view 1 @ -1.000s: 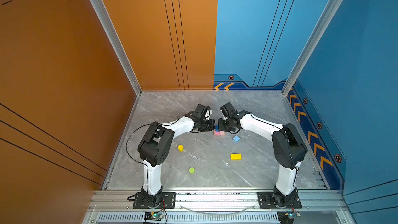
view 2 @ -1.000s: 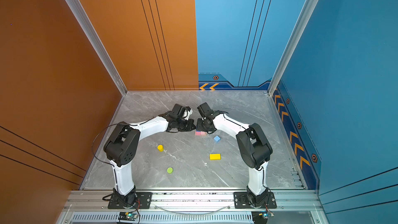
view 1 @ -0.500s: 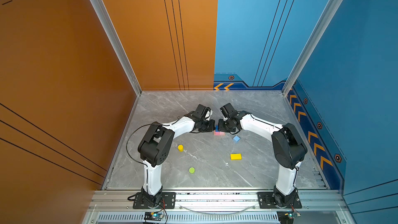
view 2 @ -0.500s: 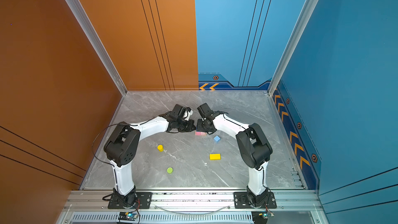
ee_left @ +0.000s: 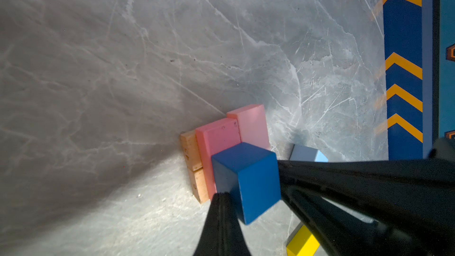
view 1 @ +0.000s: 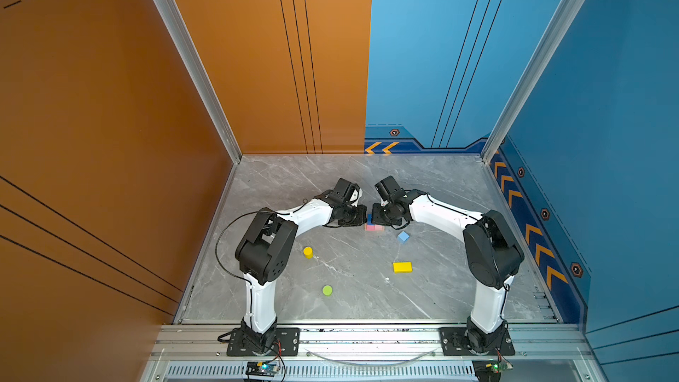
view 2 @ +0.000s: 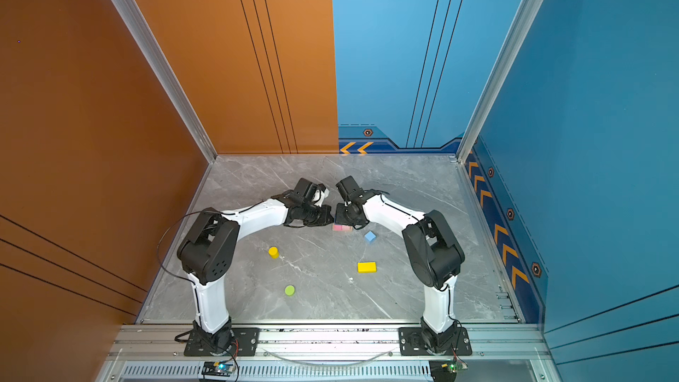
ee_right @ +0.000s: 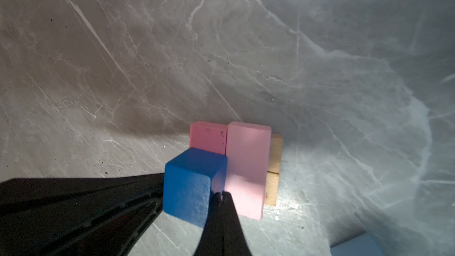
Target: Build the wood block tower
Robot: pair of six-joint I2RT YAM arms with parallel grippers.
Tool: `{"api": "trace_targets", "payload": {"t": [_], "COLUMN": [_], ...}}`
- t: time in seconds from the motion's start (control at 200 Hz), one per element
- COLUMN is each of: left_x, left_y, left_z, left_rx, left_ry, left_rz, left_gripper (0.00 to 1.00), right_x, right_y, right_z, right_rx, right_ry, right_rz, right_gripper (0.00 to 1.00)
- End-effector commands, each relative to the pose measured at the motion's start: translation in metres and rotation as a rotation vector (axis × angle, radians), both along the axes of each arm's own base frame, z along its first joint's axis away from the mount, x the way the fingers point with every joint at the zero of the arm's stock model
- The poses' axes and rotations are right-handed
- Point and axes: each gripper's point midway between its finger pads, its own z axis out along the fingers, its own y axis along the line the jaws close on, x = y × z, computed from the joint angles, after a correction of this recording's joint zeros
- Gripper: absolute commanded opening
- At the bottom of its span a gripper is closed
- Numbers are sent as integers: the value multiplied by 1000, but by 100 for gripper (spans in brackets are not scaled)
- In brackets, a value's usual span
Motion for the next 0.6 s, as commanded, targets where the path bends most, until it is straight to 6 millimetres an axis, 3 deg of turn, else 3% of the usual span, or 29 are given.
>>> {"api": "trace_targets", "payload": {"t": [0.0,0.596], "left_x": [-5,-7], "left_y": [-2,0], "left_z": [15,15], "left_rx": [0,8], "left_ry": [-30,-27], "left_rz": [-21,-21], "left_gripper": [0,0], "right_x": [-4,-1], "right_y": [-2,-3], "right_z": [-9,-13], "right_rx": [-20,-27], "right_ry": [19,25], "right_rz": [-16,-20], "right_gripper": [0,1]}}
